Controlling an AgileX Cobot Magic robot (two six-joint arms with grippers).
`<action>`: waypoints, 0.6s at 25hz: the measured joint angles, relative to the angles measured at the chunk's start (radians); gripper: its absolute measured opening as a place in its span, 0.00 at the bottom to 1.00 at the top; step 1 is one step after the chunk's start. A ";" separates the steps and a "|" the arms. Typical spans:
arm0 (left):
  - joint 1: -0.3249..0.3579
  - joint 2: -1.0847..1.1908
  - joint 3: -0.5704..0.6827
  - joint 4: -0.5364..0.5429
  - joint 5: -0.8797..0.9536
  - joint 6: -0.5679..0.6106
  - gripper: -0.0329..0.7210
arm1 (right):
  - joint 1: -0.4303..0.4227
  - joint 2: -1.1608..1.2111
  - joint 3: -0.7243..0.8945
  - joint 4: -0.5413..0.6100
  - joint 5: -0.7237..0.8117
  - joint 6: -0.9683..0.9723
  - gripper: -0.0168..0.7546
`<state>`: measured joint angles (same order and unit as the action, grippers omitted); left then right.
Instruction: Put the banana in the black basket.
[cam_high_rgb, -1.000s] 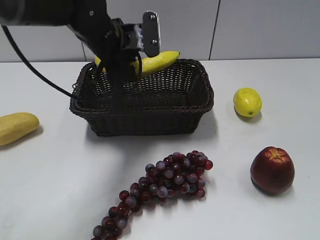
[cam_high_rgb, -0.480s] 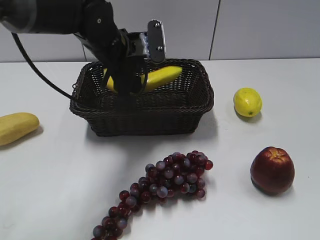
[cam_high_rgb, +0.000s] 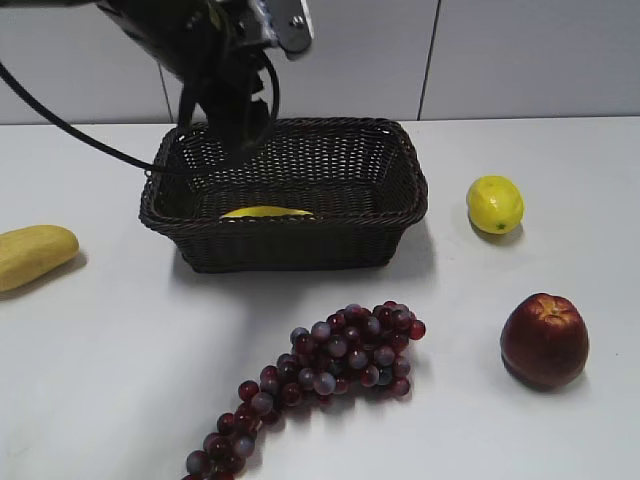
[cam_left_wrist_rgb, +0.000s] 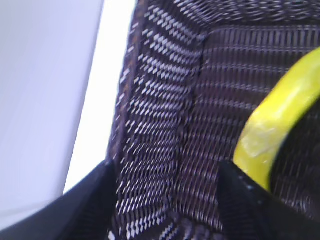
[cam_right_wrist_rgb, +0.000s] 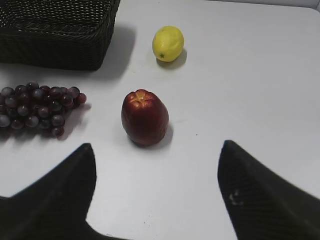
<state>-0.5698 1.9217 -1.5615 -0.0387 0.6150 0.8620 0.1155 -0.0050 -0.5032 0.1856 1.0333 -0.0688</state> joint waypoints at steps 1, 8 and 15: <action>0.014 -0.015 0.000 -0.001 0.013 -0.029 0.86 | 0.000 0.000 0.000 0.000 0.000 0.000 0.76; 0.211 -0.092 0.000 0.000 0.170 -0.382 0.82 | 0.000 0.000 0.000 0.000 0.000 0.000 0.76; 0.413 -0.103 -0.002 -0.012 0.424 -0.604 0.82 | 0.000 0.000 0.000 0.000 0.000 0.000 0.76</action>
<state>-0.1565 1.8188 -1.5633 -0.0508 1.0387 0.2578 0.1155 -0.0050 -0.5032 0.1856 1.0333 -0.0688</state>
